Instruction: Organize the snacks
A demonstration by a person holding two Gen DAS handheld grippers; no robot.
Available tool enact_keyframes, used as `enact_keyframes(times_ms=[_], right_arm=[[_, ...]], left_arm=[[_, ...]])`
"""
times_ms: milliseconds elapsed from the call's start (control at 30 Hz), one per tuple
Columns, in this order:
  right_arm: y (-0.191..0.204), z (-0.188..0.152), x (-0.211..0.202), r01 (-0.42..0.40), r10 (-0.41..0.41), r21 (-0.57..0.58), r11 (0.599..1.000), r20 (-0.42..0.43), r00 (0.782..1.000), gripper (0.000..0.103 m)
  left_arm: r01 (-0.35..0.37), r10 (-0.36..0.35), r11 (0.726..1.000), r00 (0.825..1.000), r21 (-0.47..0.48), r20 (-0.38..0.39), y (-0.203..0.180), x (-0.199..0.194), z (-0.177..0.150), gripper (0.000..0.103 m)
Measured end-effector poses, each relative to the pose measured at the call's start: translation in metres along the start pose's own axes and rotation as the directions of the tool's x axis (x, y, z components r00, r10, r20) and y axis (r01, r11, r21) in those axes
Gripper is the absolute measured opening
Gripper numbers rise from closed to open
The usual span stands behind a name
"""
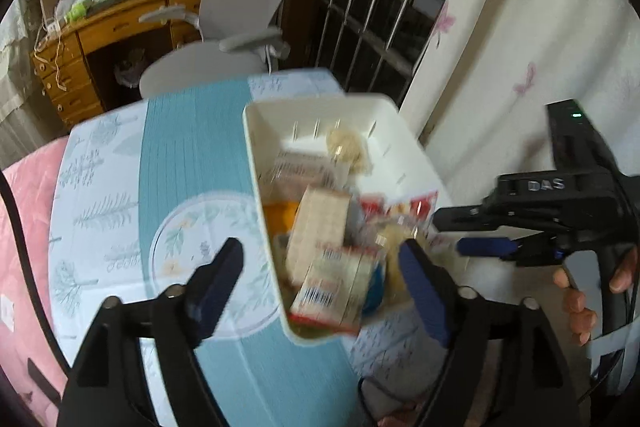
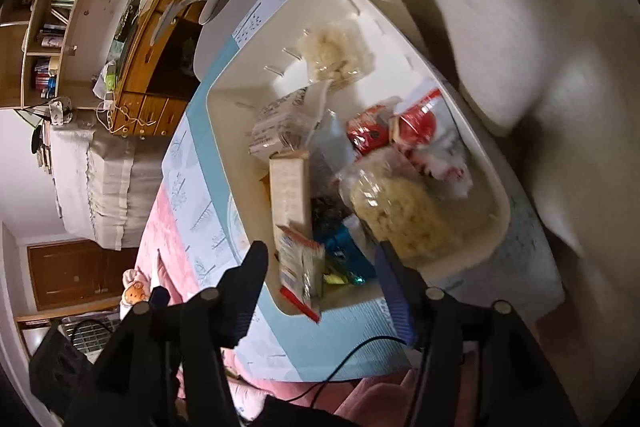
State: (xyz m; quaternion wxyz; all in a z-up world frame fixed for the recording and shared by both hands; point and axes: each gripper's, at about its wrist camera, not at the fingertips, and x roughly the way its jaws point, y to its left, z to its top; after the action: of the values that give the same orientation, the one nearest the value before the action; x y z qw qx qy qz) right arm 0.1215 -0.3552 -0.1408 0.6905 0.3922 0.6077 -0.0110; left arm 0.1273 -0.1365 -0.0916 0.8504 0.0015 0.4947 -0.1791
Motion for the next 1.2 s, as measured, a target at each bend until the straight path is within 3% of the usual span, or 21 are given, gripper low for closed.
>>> enact_keyframes(times_ms=[200, 333, 467, 600, 800, 933, 1033, 1200], right_arm=[[-0.002, -0.055, 0.006, 0.079, -0.076, -0.023, 0.997, 0.105, 0.992, 0.06], [0.01, -0.105, 0.02, 0.15, -0.127, -0.126, 0.981, 0.173, 0.977, 0.065], [0.024, -0.157, 0.03, 0.199, -0.162, -0.22, 0.955, 0.176, 0.971, 0.074], [0.054, -0.196, 0.027, 0.179, -0.135, -0.369, 0.912, 0.143, 0.98, 0.084], [0.098, -0.223, -0.013, 0.213, -0.123, -0.532, 0.82, 0.198, 0.972, 0.094], [0.113, -0.244, -0.05, 0.214, -0.085, -0.566, 0.796, 0.244, 0.966, 0.1], [0.118, -0.26, -0.065, 0.235, -0.053, -0.594, 0.769, 0.308, 0.95, 0.102], [0.11, -0.265, -0.072, 0.263, -0.052, -0.575, 0.774, 0.357, 0.933, 0.102]], left_arm=[[-0.036, 0.035, 0.999, 0.988, -0.006, -0.152, 0.038, -0.005, -0.038, 0.083], [-0.121, 0.106, 0.988, 0.982, -0.095, -0.155, 0.075, -0.033, -0.072, 0.085], [-0.085, 0.056, 0.979, 0.986, -0.185, -0.159, 0.103, -0.068, -0.101, 0.086], [-0.094, 0.074, 0.978, 0.991, -0.188, -0.114, 0.109, -0.108, -0.115, 0.087], [-0.118, 0.122, 0.971, 0.993, -0.21, 0.006, 0.098, -0.166, -0.111, 0.091], [-0.203, 0.223, 0.955, 0.972, -0.217, 0.072, 0.084, -0.193, -0.111, 0.097], [-0.248, 0.273, 0.939, 0.959, -0.237, 0.076, 0.078, -0.198, -0.115, 0.099], [-0.305, 0.327, 0.916, 0.944, -0.261, 0.044, 0.074, -0.195, -0.127, 0.102]])
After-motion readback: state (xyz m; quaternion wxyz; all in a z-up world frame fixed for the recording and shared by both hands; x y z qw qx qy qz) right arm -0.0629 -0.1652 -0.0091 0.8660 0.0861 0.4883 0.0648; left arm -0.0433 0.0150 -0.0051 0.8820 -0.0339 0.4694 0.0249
